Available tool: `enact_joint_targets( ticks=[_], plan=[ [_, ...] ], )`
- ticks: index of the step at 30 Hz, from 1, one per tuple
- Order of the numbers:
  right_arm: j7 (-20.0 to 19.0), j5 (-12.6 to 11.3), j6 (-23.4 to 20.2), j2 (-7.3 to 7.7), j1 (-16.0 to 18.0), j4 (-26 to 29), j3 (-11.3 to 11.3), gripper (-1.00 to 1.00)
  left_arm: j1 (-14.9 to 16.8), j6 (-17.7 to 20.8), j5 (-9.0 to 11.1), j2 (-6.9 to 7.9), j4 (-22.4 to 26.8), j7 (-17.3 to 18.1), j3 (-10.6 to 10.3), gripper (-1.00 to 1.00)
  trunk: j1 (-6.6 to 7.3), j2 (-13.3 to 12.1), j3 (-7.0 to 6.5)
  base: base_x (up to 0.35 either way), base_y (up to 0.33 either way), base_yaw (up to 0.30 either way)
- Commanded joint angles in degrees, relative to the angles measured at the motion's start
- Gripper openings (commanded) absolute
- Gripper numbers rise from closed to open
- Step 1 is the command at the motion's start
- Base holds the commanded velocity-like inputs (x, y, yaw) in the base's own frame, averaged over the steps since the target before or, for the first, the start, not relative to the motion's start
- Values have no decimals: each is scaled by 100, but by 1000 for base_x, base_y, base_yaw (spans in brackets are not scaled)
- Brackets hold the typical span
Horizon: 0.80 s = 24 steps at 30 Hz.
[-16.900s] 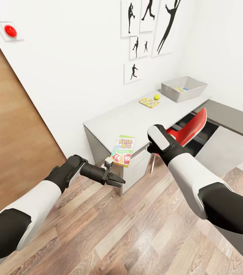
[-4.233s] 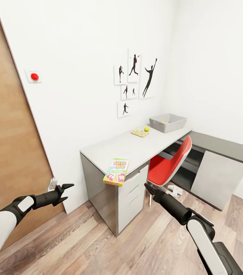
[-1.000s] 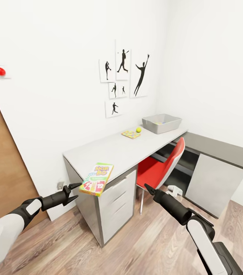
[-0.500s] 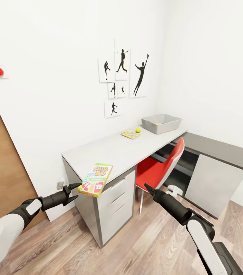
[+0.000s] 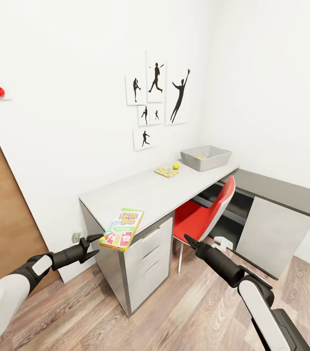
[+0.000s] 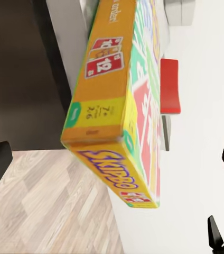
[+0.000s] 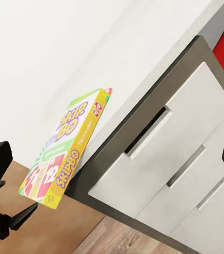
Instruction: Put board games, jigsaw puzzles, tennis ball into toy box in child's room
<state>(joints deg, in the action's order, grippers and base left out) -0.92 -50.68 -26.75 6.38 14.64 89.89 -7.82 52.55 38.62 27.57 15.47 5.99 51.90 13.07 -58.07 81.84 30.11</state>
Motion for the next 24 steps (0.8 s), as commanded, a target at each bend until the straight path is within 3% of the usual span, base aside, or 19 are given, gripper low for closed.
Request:
enact_joint_targets(
  ticks=[1,11,15,24],
  plan=[
    [-5,-12,-17,3,4,3,-1,100,2,38,-35,0,-1,40,46,100,0,3,6,0,0,0],
    [-5,-12,-17,3,4,3,-1,100,-8,37,-41,15,-1,225,46,100,-219,404,185,0,0,0],
    [-5,-12,-18,2,4,3,-1,100,-8,35,-41,17,-1,231,47,100,-219,404,185,0,0,0],
    [-5,-12,-19,-1,4,3,-1,100,-8,32,-41,17,-1,233,43,100,-373,685,311,0,0,0]
  ],
)
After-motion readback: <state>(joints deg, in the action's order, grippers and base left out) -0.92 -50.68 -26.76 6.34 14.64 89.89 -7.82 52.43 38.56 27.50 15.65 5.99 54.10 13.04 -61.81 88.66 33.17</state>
